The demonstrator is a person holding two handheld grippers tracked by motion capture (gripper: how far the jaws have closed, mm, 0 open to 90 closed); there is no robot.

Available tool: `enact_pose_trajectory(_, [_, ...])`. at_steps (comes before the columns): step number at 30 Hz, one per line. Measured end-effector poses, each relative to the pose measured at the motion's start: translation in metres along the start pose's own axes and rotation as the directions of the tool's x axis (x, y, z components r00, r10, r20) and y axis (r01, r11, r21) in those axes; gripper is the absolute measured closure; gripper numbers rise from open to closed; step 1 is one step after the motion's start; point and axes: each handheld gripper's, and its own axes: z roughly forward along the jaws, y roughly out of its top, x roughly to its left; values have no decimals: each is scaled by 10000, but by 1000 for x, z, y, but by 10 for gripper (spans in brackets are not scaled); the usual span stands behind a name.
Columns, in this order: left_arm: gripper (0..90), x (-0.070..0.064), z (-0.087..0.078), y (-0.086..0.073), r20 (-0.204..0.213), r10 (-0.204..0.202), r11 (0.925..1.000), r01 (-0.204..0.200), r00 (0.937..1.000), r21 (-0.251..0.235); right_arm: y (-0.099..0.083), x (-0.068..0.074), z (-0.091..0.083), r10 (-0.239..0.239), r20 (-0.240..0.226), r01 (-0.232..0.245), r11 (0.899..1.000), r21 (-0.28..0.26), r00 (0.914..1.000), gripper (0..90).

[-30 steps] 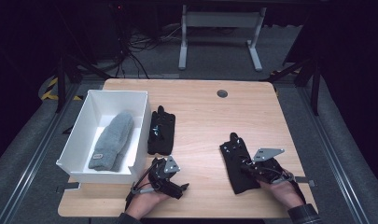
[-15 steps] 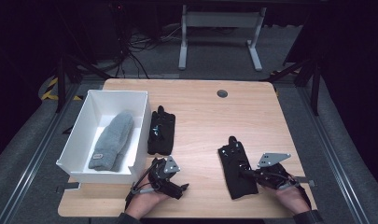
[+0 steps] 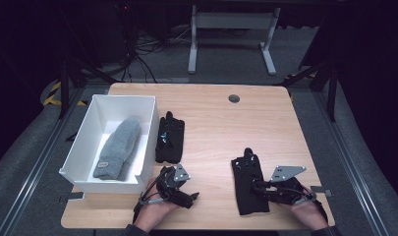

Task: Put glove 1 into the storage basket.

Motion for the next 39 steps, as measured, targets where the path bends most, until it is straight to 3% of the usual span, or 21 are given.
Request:
enact_pose_trajectory(3, [185,1,-3,4,61,-236,9997,236,9997,-82,-1,-5,-2,317,260,-309,9991,-305,9992,539])
enact_pose_trajectory(7, [459,4,-7,13,-23,-607,9980,606,9982,-197,-7,-17,-2,829,752,-781,9948,-647,9937,363])
enact_pose_trajectory(13, [791,18,-4,28,-317,-1332,9911,1331,9906,-70,-14,-32,1,1433,1354,-1346,9883,-712,9804,281])
enact_pose_trajectory(16, [884,26,-2,36,-433,-1640,9865,1638,9855,-90,-15,-35,2,1485,1462,-1398,9878,-685,9780,268])
enact_pose_trajectory(20, [900,34,-1,45,-685,-1839,9829,1836,9806,-107,-17,-37,3,1554,1583,-1467,9870,-654,9751,241])
enact_pose_trajectory(21, [900,41,-1,51,-834,-2075,9781,2054,9747,-335,-18,-38,2,1574,1630,-1481,9867,-677,9740,234])
enact_pose_trajectory(25, [900,50,-1,59,-1130,-2222,9747,2179,9684,-491,-19,-40,2,1669,1775,-1564,9851,-720,9699,214])
enact_pose_trajectory(26, [900,60,0,64,-1311,-2446,9690,2374,9607,-688,-20,-42,2,1740,1825,-1627,9838,-753,9677,210])
enact_pose_trajectory(27, [900,60,0,64,-1311,-2446,9690,2374,9607,-688,-20,-42,2,1740,1825,-1627,9838,-753,9677,210])
enact_pose_trajectory(34, [900,82,8,79,-2072,-2878,9572,2736,9350,-948,-19,-41,1,1660,1839,-1546,9851,-749,9688,217])
enact_pose_trajectory(36, [900,86,12,82,-2332,-2826,9590,2687,9304,-901,-19,-40,1,1674,1836,-1560,9849,-748,9686,217])
enact_pose_trajectory(39, [900,91,16,82,-2414,-3014,9535,2892,9224,-851,-19,-40,1,1679,1837,-1566,9849,-744,9685,217])
